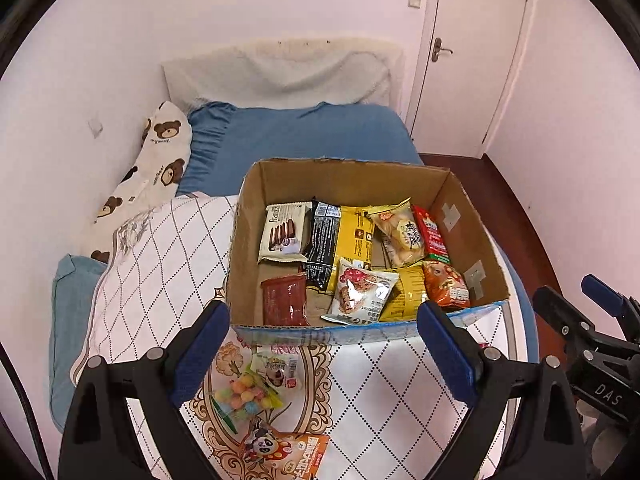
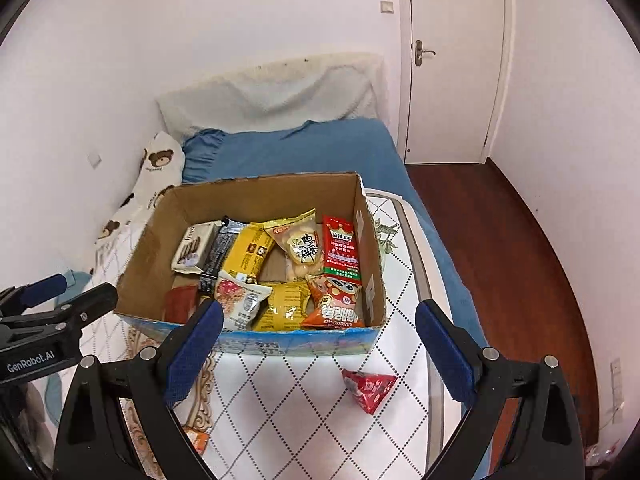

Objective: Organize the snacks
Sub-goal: 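Move both open tools back over the snacks on the bed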

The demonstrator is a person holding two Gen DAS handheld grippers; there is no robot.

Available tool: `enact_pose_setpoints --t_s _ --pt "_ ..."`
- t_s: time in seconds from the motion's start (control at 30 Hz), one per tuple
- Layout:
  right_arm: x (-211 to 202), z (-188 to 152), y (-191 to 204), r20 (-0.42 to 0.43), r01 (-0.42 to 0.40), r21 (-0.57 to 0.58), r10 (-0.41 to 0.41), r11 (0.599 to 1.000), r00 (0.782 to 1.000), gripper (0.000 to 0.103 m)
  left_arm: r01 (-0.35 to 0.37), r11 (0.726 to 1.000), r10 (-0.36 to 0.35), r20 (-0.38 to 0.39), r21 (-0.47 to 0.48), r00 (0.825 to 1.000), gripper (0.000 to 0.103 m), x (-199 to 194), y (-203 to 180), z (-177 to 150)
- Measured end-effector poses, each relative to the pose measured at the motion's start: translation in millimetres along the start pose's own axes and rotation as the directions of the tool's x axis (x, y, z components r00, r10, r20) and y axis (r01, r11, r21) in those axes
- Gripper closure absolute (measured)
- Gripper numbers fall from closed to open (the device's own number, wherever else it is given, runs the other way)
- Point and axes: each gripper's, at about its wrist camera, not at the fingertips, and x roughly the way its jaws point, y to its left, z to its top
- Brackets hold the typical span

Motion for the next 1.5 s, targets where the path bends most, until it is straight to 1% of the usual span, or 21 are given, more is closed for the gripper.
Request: enact_pose_setpoints --t_s 0.17,0.27,0.37,0.43,0.5,0.6,0.67,0.73,0.8,0.87,1.0,1.03,1.1,1.13,1.17,1.23,1.27,1.3,1.33,1.4,1.5 --pt "-20 -1 2 0.016 -0.046 0.016 0.046 0.999 0.999 0.004 -0.018 1.0 0.018 0.038 -0.004 0.999 0.007 -15 0 -7" --pt "-12 -12 9 -0.048 -0.115 0.006 0.115 0.993 0.992 0.004 -0.051 0.998 0.053 0.041 -0.036 0.998 0.007 -16 16 -17" --pt "16 -37 24 -0.15 -0.136 -0.033 0.13 0.99 0.98 0.004 -0.102 0.992 0.101 -0.012 -0.076 0.995 0.007 -6 41 -39" --pt "43 -63 33 -0.242 -0.153 -0.042 0.139 0.987 0.96 0.004 -0.13 0.986 0.124 -0.067 -0.1 0.99 0.007 5 61 -61" --pt "79 -95 43 -0.353 -0.151 -0.063 0.119 0.987 0.928 0.004 -0.169 0.979 0.155 -0.125 -0.111 0.98 0.007 16 75 -81" --pt "123 -138 52 -0.465 -0.123 -0.121 0.053 0.985 0.884 0.004 -0.225 0.968 0.196 -0.223 -0.113 0.955 0.007 39 95 -117" --pt "153 -168 55 -0.536 -0.106 -0.161 0.004 0.981 0.844 0.004 -0.262 0.957 0.219 -0.282 -0.124 0.934 0.007 52 108 -141" --pt "174 -188 59 -0.567 -0.086 -0.224 -0.058 0.971 0.822 0.003 -0.286 0.947 0.225 -0.331 -0.147 0.916 0.007 63 120 -163" --pt "183 -197 62 -0.562 -0.07 -0.265 -0.095 0.962 0.822 0.0 -0.305 0.938 0.229 -0.368 -0.164 0.901 0.007 71 128 -179" --pt "191 -201 64 -0.573 -0.052 -0.277 -0.121 0.959 0.811 0.0 -0.314 0.932 0.226 -0.39 -0.179 0.893 0.007 74 135 -191" --pt "199 -196 69 -0.637 -0.068 -0.304 -0.15 0.95 0.756 0.0 -0.341 0.924 0.251 -0.399 -0.173 0.882 0.007 76 145 -203" --pt "193 -191 75 -0.624 -0.087 -0.319 -0.14 0.944 0.769 0.0 -0.348 0.923 0.262 -0.394 -0.164 0.881 0.007 73 147 -202" --pt "168 -181 95 -0.563 -0.148 -0.374 -0.097 0.916 0.821 0.013 -0.374 0.918 0.301 -0.38 -0.132 0.874 0.007 70 152 -204" --pt "151 -177 110 -0.531 -0.193 -0.396 -0.052 0.898 0.846 0.013 -0.387 0.915 0.323 -0.371 -0.113 0.871 0.007 69 155 -205" --pt "136 -175 125 -0.508 -0.245 -0.416 0.0 0.876 0.861 0.013 -0.398 0.912 0.34 -0.364 -0.097 0.867 0.007 69 156 -206" --pt "111 -179 165 -0.456 -0.313 -0.516 0.053 0.797 0.888 0.013 -0.423 0.905 0.382 -0.349 -0.047 0.856 0.007 66 160 -206" --pt "104 -183 181 -0.444 -0.335 -0.552 0.07 0.763 0.893 0.013 -0.43 0.902 0.395 -0.343 -0.029 0.852 0.007 66 163 -209" --pt "99 -191 203 -0.443 -0.375 -0.599 0.096 0.708 0.891 0.013 -0.439 0.898 0.413 -0.334 -0.003 0.847 0.007 66 165 -210" --pt "99 -195 218 -0.452 -0.394 -0.622 0.1 0.676 0.886 0.013 -0.447 0.894 0.43 -0.327 0.026 0.842 0.007 66 168 -212" --pt "112 -214 243 -0.494 -0.417 -0.679 0.045 0.604 0.868 0.013 -0.458 0.886 0.456 -0.316 0.072 0.832 0.007 70 177 -218" --pt "138 -237 254 -0.551 -0.438 -0.685 -0.019 0.582 0.835 0.013 -0.467 0.875 0.483 -0.296 0.129 0.824 0.007 74 188 -220"
